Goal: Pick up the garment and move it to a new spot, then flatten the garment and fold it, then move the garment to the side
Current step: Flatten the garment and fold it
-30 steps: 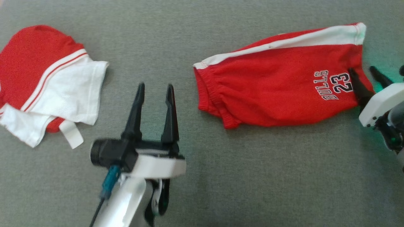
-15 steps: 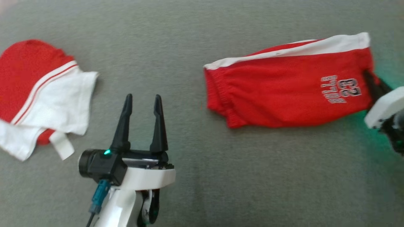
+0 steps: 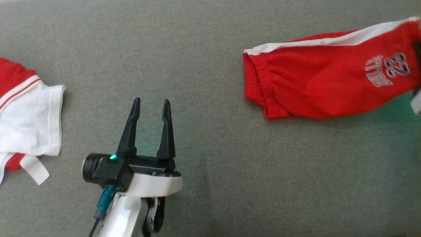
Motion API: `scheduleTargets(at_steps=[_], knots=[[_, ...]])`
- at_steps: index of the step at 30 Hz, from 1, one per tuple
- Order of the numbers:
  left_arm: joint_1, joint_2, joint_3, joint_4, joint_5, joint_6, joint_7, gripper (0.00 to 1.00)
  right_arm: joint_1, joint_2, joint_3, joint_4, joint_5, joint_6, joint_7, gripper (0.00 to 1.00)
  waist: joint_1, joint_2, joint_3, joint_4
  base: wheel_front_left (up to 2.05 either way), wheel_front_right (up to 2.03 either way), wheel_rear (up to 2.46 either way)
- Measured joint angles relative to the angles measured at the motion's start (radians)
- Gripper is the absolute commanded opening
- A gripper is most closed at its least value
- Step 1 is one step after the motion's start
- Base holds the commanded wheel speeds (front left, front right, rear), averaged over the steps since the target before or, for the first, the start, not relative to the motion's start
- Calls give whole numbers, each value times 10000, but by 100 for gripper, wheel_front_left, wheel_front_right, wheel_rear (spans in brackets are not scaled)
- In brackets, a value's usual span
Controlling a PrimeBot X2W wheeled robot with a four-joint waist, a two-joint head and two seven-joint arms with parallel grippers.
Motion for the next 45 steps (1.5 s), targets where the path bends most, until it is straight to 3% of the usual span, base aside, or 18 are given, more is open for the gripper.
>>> scheduleTargets(at_steps=[5,11,17,19,25,30,31,37,45], knots=[[0,-2,-119,150,-165,-77,0,100,-152,4,146,-1695,-552,0,142,0,0,0,-168,179,0,0,0],[35,-2,-159,136,-443,15,0,100,354,54,205,-4470,-1156,0,1149,0,-1,0,-354,592,0,0,0],[62,-2,-378,119,-742,19,0,100,1272,968,832,-6032,-1563,0,2487,0,-2,0,-397,1012,0,0,0],[62,-2,-418,117,-775,25,0,100,1403,1131,905,-6117,-1616,0,2566,100,-2,0,-396,1075,0,0,0],[74,-4,-414,84,-777,115,0,100,2131,1674,176,-6441,-1816,0,2176,100,-1,0,-527,1209,0,0,0],[367,-4,-232,19,-775,117,0,100,3180,1724,-1459,-6498,-2134,0,1745,100,-2,0,-862,1115,0,0,0],[564,-4,-159,-46,-775,123,0,100,3738,1808,-2111,-6412,-2188,0,1630,100,-2,0,-1034,1075,0,0,0],[1150,-2,192,-297,-736,194,0,100,5065,2330,-3728,-5902,-3024,0,633,100,-3,0,-1613,992,0,0,0],[2471,0,706,-384,-336,186,0,100,6616,3450,-4372,-4982,-4874,0,-955,100,-3,0,-2495,847,0,0,0]])
